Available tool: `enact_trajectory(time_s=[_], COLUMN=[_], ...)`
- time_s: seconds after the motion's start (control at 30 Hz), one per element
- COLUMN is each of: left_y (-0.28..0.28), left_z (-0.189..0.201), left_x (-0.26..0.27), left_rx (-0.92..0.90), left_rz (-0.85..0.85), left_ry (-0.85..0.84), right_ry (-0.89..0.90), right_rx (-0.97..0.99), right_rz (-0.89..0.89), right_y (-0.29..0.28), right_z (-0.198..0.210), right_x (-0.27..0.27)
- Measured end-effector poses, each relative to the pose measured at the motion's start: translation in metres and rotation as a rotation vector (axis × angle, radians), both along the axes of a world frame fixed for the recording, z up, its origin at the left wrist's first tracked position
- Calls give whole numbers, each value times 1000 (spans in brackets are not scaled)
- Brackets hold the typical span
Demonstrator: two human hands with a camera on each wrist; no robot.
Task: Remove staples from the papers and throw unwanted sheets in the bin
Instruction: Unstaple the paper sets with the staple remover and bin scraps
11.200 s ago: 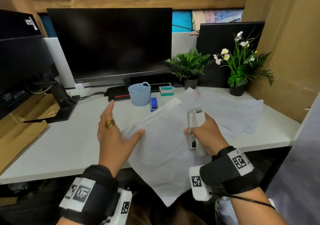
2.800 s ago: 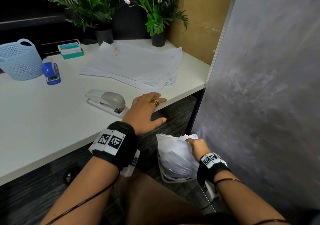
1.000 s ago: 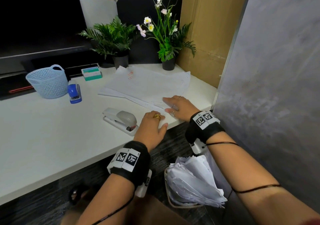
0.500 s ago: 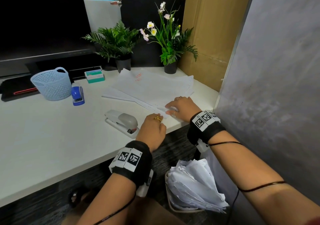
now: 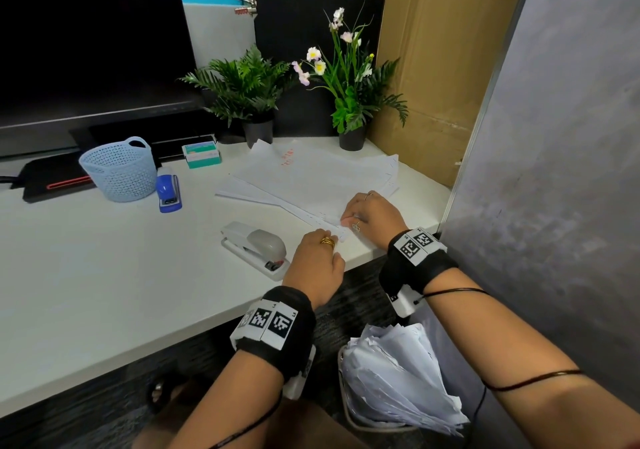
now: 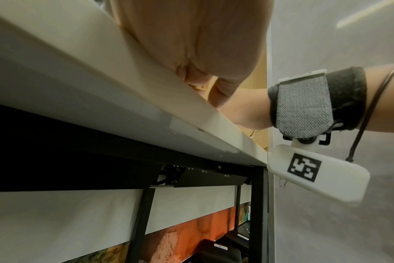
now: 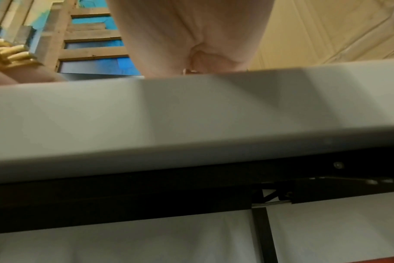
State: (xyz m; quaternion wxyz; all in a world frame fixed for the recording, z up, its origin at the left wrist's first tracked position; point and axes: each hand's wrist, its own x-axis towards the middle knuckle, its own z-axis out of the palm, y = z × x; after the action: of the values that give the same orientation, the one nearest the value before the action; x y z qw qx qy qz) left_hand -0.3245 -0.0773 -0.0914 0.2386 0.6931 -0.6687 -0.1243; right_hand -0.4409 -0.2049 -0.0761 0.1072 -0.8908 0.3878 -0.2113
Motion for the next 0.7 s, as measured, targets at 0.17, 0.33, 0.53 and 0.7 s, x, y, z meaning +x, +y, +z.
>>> enact_trajectory(time_s=[0.17,0.33,0.53,0.7], left_y=[-3,-5,3,6], left_z=[-3,-3,26,57], left_x=[0,0,-11,-1], left_rx=[-7,-41,-261,-472], left_rz=[-11,26,249,238], left_ry=[-7,199,694,1100], right_ry=[-284,-669,-987,-1147], right_rx=[-25,186,410,457], right_rz=[-151,-109,-63,50], right_y=[8,49,97,117], right_z=[14,18,2,27], right_x=[1,-16,-28,-20])
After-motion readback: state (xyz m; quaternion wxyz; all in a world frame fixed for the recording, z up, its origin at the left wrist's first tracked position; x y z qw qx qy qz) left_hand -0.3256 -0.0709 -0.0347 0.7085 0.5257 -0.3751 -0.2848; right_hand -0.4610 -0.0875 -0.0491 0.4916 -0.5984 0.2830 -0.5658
